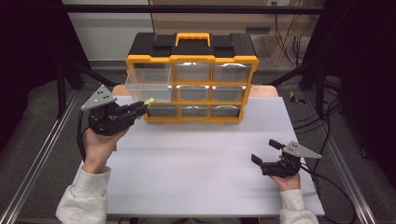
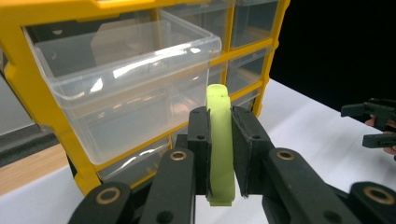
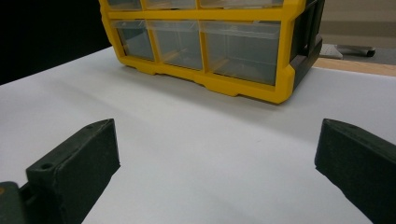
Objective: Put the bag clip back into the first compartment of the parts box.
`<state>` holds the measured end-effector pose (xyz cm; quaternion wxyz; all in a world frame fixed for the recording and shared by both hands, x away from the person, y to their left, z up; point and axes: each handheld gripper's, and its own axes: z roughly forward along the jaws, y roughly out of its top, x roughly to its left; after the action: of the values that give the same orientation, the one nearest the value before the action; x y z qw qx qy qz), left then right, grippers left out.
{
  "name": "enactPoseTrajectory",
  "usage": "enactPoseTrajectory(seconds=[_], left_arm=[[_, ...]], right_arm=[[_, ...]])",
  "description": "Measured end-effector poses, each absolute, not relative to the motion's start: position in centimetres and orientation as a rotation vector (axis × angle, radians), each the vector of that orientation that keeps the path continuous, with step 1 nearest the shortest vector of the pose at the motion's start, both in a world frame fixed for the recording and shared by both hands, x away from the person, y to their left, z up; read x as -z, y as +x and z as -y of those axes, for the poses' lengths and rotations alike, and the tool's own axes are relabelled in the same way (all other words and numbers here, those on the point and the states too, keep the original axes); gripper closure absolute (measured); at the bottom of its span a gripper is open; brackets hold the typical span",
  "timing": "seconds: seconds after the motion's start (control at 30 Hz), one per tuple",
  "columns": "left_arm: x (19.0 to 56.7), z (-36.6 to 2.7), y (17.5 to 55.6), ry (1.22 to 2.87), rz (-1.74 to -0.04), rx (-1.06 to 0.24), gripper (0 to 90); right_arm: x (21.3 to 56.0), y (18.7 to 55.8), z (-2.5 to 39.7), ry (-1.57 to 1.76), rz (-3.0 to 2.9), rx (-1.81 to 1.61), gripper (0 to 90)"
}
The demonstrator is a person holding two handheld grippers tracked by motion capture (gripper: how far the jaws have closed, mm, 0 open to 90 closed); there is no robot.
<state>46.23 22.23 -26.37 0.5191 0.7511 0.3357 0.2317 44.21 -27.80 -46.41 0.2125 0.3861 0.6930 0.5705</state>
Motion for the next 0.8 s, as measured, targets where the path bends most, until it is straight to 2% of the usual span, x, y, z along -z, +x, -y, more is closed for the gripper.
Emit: enactPoseTrajectory(seconds=[0.8], left_arm=[[22.6,-21.7,47.0,1.779,-0.795,-0.602,77.6]], right_arm=[[46.4,44.2,27.8,1.068,-1.921,-1.586,0.4]])
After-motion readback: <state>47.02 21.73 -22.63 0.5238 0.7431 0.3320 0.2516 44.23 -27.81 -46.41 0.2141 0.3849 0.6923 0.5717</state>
